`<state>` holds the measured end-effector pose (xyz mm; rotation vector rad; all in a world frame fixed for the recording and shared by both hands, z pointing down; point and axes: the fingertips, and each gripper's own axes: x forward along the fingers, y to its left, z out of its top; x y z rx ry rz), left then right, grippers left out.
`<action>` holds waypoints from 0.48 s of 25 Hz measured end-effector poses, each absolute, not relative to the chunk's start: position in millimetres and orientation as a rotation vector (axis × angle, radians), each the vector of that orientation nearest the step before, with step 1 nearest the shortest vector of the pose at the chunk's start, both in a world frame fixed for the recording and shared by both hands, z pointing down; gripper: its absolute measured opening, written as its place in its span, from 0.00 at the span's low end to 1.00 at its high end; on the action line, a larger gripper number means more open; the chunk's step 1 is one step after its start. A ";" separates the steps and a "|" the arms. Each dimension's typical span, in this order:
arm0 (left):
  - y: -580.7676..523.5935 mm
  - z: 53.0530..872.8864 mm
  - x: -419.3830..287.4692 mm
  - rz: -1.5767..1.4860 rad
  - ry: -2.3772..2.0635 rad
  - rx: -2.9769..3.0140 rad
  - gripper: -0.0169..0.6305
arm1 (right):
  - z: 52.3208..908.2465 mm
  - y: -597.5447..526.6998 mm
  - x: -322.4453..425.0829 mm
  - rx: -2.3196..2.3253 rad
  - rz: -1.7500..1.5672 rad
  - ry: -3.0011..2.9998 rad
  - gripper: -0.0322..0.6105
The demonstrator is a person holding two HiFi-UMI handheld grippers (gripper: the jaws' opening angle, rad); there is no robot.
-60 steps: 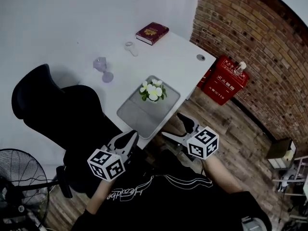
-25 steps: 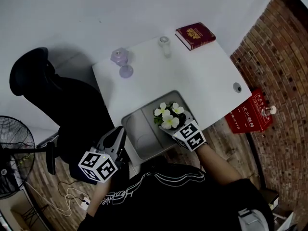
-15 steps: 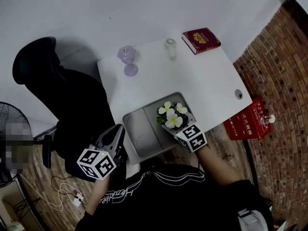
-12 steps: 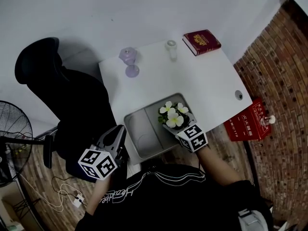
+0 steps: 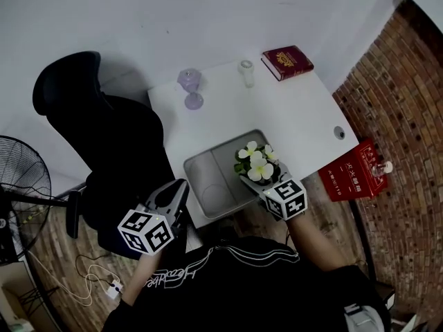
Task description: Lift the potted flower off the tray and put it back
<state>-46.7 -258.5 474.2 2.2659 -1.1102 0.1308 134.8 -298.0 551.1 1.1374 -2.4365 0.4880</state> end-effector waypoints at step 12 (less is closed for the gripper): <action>-194.9 456.0 -38.7 0.143 -1.011 2.339 0.10 | 486.2 -206.6 123.8 1.204 0.456 -2.558 0.58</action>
